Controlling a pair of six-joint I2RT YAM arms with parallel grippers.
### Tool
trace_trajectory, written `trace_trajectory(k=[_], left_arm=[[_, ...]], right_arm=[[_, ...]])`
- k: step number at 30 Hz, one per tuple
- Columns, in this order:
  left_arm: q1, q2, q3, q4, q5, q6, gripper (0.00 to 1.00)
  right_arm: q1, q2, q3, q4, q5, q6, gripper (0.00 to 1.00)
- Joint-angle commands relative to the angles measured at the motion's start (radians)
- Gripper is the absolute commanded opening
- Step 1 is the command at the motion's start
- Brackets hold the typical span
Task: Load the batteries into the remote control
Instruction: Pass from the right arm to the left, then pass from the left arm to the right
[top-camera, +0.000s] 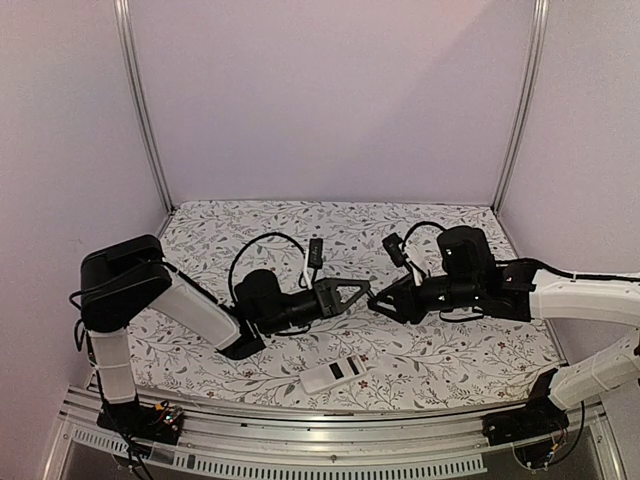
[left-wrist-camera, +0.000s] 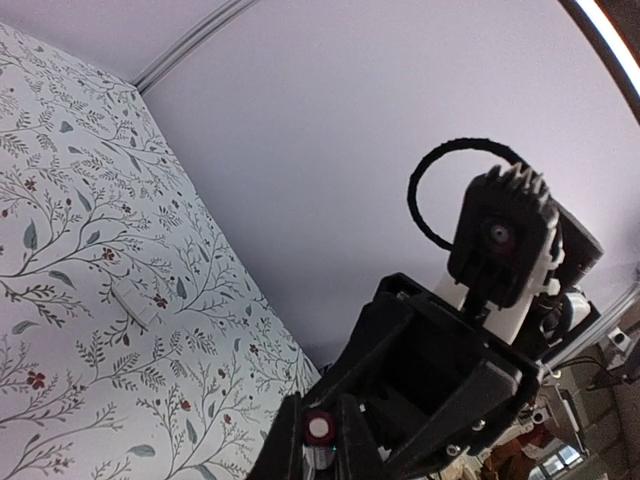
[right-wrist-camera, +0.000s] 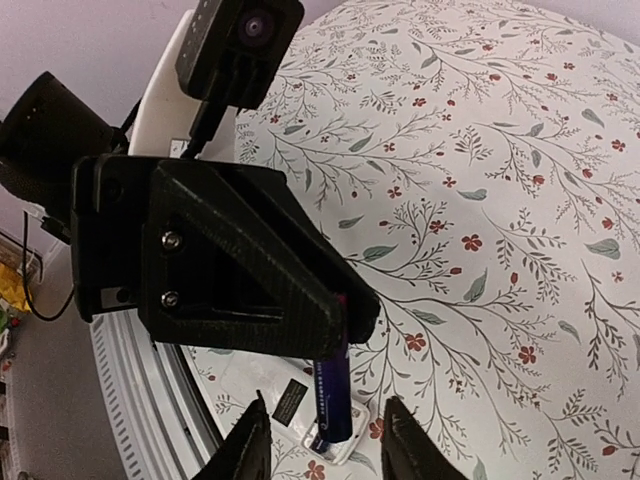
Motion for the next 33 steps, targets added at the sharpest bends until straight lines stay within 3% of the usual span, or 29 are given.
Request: trace_trajectory(k=[1, 4, 5, 7, 14, 21, 26, 33], left_arm=[[0.049, -0.053, -0.027, 0.036, 0.003, -0.069, 0.00], [0.059, -0.101, -0.020, -0.004, -0.020, -0.091, 0.00], [0.060, -0.117, -0.010, -0.038, -0.030, -0.083, 0.00], [0.059, -0.152, 0.009, -0.061, -0.047, -0.074, 0.00], [0.067, -0.246, 0.059, -0.133, -0.146, -0.086, 0.00], [0.067, -0.279, 0.111, -0.170, -0.158, -0.098, 0.00], [0.066, -0.277, 0.108, -0.173, -0.152, -0.140, 0.00], [0.063, -0.278, 0.100, -0.152, -0.152, -0.154, 0.00]], right_arm=[[0.010, -0.107, -0.057, 0.144, 0.018, -0.011, 0.49], [0.016, -0.197, -0.166, 0.354, 0.026, -0.025, 0.69], [0.018, -0.224, -0.202, 0.425, 0.032, -0.034, 0.71], [0.020, -0.253, -0.246, 0.552, 0.057, -0.073, 0.72], [0.026, -0.216, -0.191, 0.634, 0.142, -0.236, 0.73], [0.026, -0.130, -0.082, 0.668, 0.128, -0.374, 0.72], [0.026, -0.071, -0.017, 0.668, 0.091, -0.381, 0.60], [0.026, -0.025, 0.003, 0.668, 0.073, -0.378, 0.51]])
